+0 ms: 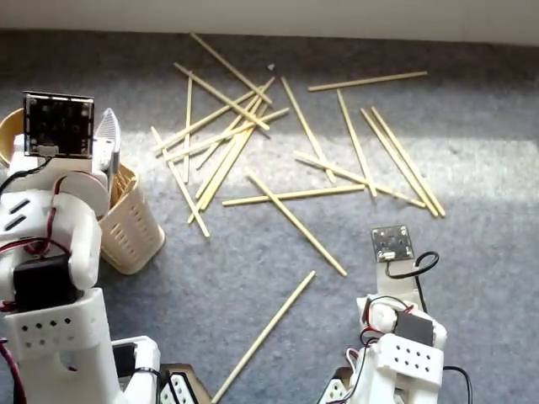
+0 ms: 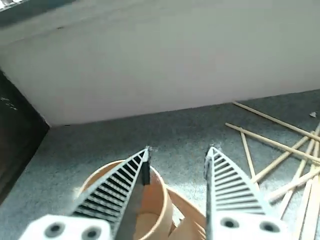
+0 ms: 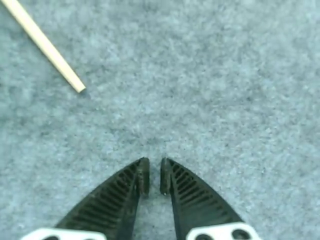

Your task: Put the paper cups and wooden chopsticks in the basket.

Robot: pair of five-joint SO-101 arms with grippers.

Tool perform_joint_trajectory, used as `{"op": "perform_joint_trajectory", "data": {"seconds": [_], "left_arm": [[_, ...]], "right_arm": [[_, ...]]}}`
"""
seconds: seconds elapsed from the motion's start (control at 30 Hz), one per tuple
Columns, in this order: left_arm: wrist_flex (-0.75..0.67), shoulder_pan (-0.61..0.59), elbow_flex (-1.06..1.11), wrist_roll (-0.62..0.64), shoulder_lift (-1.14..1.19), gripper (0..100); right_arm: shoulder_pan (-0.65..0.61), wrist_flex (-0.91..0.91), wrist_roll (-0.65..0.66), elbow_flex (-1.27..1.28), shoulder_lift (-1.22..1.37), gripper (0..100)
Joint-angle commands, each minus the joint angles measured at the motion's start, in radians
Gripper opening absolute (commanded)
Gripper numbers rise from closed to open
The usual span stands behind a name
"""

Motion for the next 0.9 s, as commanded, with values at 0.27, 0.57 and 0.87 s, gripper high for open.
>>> {"op": "perform_joint_trajectory", "data": {"seconds": [0.27,0.57,0.87], "left_arm": [[0.109,-0.395,-0.36,0.011,-0.166,20],[0.353,-0.806,-0.275,0.005,0.177,20],[0.404,-0.73,0.064,0.008,0.564,20]], "right_arm": [[-0.013,-0.027,0.014,0.002,0.013,5.9],[-0.013,-0.027,0.014,0.002,0.013,5.9],[-0.013,-0.027,0.014,0.002,0.013,5.9]]}}
